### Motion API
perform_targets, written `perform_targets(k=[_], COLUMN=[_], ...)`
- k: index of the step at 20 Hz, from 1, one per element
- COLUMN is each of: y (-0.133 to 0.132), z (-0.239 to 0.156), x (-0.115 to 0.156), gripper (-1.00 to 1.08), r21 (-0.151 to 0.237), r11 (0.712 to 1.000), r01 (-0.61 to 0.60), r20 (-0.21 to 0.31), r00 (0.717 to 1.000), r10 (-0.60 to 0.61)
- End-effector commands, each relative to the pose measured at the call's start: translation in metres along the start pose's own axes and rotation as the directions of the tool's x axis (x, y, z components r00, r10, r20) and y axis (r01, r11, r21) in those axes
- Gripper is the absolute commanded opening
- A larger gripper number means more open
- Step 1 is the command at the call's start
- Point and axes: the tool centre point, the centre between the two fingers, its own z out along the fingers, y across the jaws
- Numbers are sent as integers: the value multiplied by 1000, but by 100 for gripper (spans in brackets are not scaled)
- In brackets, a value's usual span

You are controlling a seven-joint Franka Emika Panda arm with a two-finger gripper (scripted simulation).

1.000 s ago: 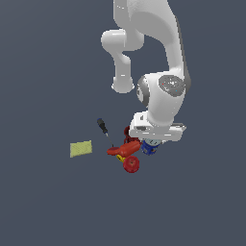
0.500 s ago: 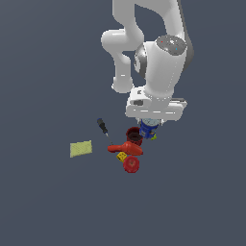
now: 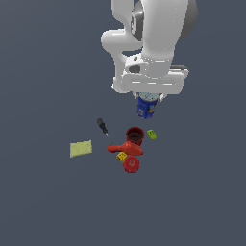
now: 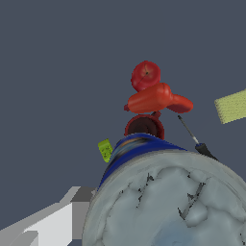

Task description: Pick up a designated object from a clutter of objects.

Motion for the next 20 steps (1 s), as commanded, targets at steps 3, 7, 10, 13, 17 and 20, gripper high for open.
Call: perform_targets(k=[3,7,10,13,17,20], y=[8,14,18,21,23,23], z=[-39,-66,-82,-94,-104,-106], x=[-18,-31,-38,-43,-46,-47], gripper=[-100,-100,-100,-100,-100,-100], r21=[1,1,1,1,1,1], r11=[1000,1000,1000,1000,1000,1000], r01=[0,0,0,-1,-1,-1], r20=[-3,-3,-3,-3,-3,-3], r00=[1000,1000,1000,1000,1000,1000], r10=[0,0,0,1,1,1])
